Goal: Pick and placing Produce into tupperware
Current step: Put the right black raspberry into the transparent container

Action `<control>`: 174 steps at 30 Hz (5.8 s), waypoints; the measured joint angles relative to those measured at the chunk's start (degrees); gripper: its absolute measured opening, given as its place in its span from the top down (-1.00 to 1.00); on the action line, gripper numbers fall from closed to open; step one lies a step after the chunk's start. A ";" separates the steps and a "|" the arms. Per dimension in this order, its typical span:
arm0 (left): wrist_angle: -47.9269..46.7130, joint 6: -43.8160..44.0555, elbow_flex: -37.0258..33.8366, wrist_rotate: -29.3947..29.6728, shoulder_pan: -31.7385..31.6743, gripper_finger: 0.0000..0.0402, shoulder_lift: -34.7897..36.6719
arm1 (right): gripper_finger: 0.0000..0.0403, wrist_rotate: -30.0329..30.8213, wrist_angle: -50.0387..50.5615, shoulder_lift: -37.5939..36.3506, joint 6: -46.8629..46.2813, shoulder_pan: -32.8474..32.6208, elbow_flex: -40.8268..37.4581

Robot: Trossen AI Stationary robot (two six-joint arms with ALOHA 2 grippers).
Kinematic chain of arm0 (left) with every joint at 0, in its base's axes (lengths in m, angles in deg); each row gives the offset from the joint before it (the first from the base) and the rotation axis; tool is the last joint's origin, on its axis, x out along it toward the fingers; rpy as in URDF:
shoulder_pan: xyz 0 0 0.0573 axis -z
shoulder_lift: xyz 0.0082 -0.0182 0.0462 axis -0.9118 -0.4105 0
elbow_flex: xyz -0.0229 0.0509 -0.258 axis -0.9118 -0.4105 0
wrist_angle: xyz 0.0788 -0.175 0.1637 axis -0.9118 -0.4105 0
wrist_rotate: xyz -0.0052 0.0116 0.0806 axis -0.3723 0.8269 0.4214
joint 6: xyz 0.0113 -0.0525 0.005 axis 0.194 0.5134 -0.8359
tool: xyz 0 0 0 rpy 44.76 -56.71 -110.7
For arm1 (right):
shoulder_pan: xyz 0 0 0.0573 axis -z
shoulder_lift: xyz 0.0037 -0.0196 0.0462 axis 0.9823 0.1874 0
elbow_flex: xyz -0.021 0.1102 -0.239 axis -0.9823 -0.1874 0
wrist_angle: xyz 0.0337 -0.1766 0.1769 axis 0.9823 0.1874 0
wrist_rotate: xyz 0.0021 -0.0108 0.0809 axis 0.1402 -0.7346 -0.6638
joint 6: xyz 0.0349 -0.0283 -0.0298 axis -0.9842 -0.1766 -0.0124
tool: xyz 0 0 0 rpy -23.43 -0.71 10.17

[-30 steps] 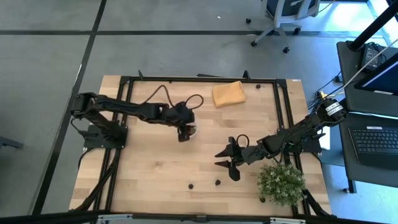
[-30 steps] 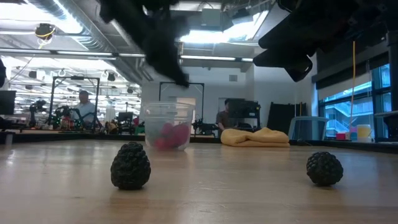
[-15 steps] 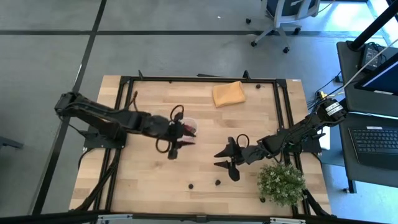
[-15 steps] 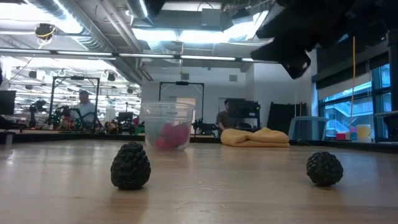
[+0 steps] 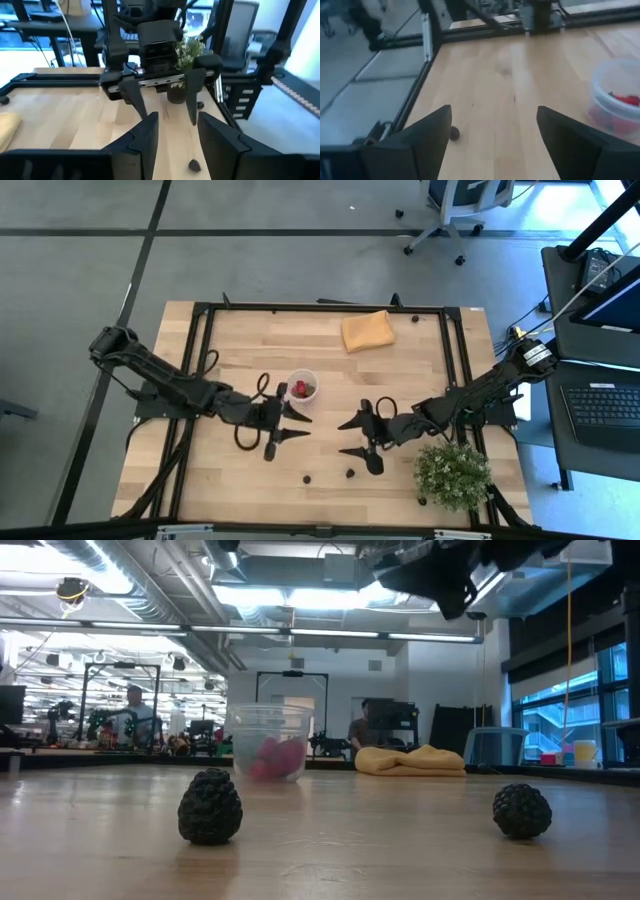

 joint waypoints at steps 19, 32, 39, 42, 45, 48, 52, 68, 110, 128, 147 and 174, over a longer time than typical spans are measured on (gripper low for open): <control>10.07 -0.14 -6.79 9.04 7.28 0.35 -0.02 | -0.45 -10.45 8.66 5.19 11.40 -2.00 0.71; 9.94 -0.38 -6.83 12.44 6.80 0.35 -0.02 | -0.45 -15.17 4.31 16.46 11.55 -2.25 0.69; 9.79 -0.40 -6.83 12.44 6.71 0.35 -0.02 | -0.45 -16.52 3.97 18.62 14.29 -2.78 0.66; 9.75 -0.42 -6.83 12.44 6.71 0.35 -0.02 | -0.45 -16.52 3.98 19.50 14.16 -3.08 0.69; 9.67 -0.60 -6.83 12.43 6.66 0.35 -0.02 | -0.43 -16.52 4.09 20.43 14.08 -3.08 0.68; 9.64 -0.60 -6.83 12.43 6.60 0.35 -0.02 | -0.35 -16.48 4.03 21.12 14.05 -3.08 0.69; 9.41 -0.60 -6.83 12.42 6.60 0.35 -0.02 | -0.18 -16.35 3.93 21.40 13.99 -3.08 0.73; 8.39 -0.57 -6.83 12.42 6.60 0.35 -0.02 | 0.38 -16.15 3.93 21.46 10.84 -3.04 0.77; 7.14 -0.38 -6.83 12.38 6.58 0.35 -0.02 | 0.31 -16.63 1.63 21.59 11.24 -3.13 0.71; 7.13 -0.39 -6.83 12.38 6.59 0.35 -0.02 | -0.08 -16.48 -0.95 21.57 12.77 -3.10 0.71; 7.05 -0.57 -6.83 12.40 6.59 0.35 -0.04 | -0.08 -16.32 -3.89 24.42 12.55 -3.08 0.71; 6.87 -0.33 -6.83 12.40 6.59 0.35 -0.04 | 0.45 -15.43 -1.34 22.81 4.65 -1.16 0.78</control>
